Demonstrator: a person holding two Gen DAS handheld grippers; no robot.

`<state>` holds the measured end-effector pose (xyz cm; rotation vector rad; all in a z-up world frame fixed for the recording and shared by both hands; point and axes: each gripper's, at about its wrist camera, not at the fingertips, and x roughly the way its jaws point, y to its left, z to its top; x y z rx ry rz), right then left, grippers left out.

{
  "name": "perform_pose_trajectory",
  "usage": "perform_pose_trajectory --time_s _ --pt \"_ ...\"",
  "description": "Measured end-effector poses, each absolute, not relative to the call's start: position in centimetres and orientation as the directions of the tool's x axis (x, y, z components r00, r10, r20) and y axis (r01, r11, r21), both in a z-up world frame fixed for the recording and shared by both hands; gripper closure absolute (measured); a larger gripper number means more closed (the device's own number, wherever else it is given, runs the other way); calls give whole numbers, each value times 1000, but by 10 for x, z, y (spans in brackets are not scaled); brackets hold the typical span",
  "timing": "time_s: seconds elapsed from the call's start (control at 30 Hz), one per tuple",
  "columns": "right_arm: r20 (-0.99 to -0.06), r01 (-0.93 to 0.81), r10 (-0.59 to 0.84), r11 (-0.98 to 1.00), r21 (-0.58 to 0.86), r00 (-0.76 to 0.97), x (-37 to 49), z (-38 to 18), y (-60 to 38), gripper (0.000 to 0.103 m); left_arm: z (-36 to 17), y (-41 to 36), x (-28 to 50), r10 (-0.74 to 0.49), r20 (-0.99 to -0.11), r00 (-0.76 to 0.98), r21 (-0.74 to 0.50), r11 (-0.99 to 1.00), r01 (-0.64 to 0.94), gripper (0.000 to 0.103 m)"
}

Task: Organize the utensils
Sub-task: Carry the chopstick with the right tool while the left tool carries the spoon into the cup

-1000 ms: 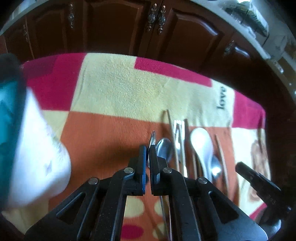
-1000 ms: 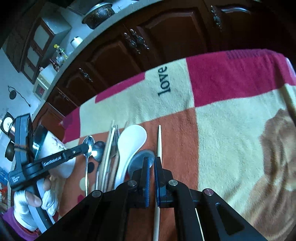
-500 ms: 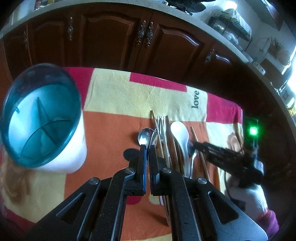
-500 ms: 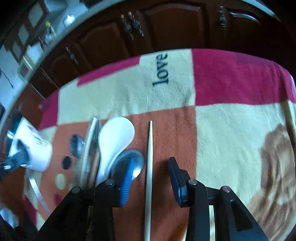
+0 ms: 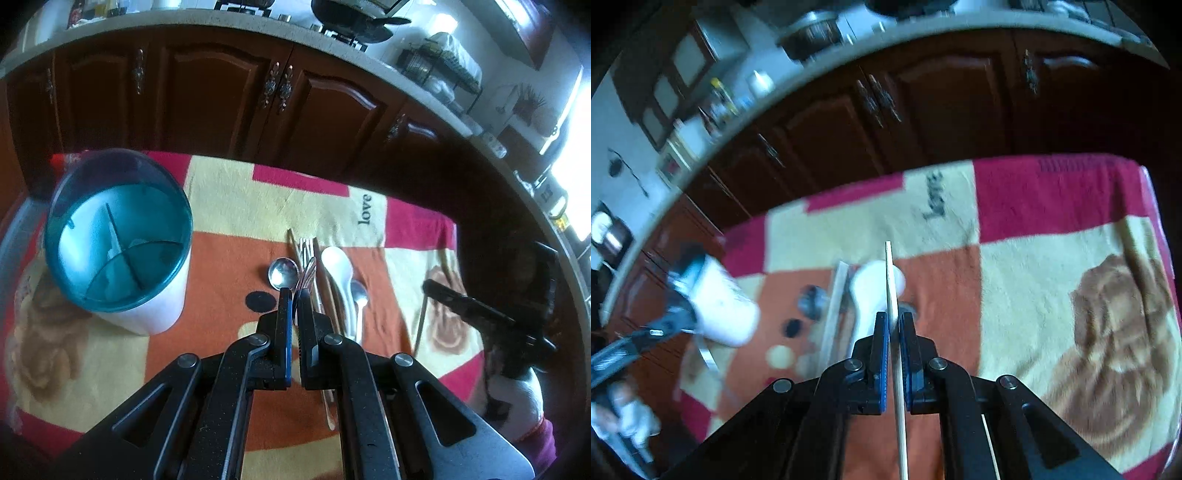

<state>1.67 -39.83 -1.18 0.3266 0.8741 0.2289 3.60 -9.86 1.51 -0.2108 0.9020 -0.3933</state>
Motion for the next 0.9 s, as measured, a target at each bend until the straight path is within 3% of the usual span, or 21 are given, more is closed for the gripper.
perform_pose_trajectory --time_s 0.43,0.7,0.9 --pt "-539 -271 428 897 349 725 0 101 -324 99 101 -38 16 -419 -609 674 -352 904 243 102" --pt "-441 -398 519 851 341 732 24 160 -259 99 146 15 39 -263 -535 803 -265 955 136 102" --pt "-438 -450 537 843 294 721 54 168 -196 99 140 38 65 -120 -508 853 -175 984 34 102"
